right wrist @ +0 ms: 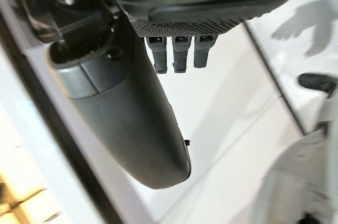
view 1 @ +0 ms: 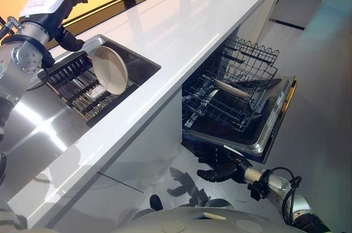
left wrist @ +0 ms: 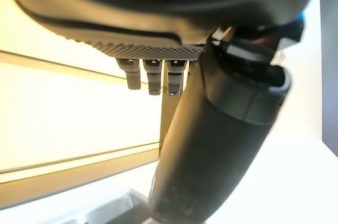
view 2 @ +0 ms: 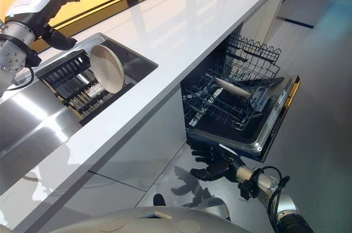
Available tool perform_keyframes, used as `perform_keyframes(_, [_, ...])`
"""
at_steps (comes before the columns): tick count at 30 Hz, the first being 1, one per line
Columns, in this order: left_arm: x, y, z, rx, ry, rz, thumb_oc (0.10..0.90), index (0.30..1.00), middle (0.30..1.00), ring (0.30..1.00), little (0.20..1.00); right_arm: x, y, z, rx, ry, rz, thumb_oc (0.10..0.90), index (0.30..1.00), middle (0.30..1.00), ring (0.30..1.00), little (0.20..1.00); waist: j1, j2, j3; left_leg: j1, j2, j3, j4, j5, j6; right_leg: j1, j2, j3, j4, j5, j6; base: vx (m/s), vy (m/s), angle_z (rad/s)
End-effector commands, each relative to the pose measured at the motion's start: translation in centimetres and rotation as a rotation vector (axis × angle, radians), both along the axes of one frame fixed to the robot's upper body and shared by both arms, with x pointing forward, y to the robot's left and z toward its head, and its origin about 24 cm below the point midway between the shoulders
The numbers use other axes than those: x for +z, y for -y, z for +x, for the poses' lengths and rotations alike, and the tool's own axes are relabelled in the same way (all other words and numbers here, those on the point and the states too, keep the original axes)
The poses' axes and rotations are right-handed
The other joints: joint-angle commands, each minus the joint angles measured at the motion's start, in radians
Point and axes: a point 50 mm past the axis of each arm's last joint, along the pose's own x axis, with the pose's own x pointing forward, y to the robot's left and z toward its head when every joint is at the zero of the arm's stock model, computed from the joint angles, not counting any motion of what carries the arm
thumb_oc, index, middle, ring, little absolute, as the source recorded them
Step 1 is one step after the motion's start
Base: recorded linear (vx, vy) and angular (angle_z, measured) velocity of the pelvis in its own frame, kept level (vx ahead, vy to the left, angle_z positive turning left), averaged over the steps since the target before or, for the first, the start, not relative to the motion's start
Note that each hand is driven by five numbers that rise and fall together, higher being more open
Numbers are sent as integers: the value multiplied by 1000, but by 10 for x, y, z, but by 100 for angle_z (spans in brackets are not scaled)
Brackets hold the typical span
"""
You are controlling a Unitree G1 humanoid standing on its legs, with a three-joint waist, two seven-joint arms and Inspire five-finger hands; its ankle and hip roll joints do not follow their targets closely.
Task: Pick up plates and place into dishwasher.
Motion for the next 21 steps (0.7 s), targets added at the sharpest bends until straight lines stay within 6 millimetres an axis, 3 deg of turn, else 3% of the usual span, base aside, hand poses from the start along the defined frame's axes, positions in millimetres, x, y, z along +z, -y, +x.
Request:
perform_keyframes(1, [70,-13,-7,110,182,107,800,900,900,900,900,29,-2,31,28,208,-43,800,900,900,900,900,15,20,-32,39,-109,-21,129,-268,50,-136,29,-47,-1,107,51,60,35,0])
perform_keyframes(12, [47,-5,6,94,26,234,800,900,900,900,900,24,-23,26,73,197,-68,800,900,900,900,900,-2,18,-10,29,-125,-18,145,-282,70,-184,20,-15,36,122,71,48,49,-7])
perform_keyframes(21, [52,-11,13,174,179,223,800,900,900,900,900,14,-27,19,83,160,-87,800,900,900,900,900,-24,8,2,25,-134,-14,148,-287,84,-233,23,14,74,134,80,50,35,-8])
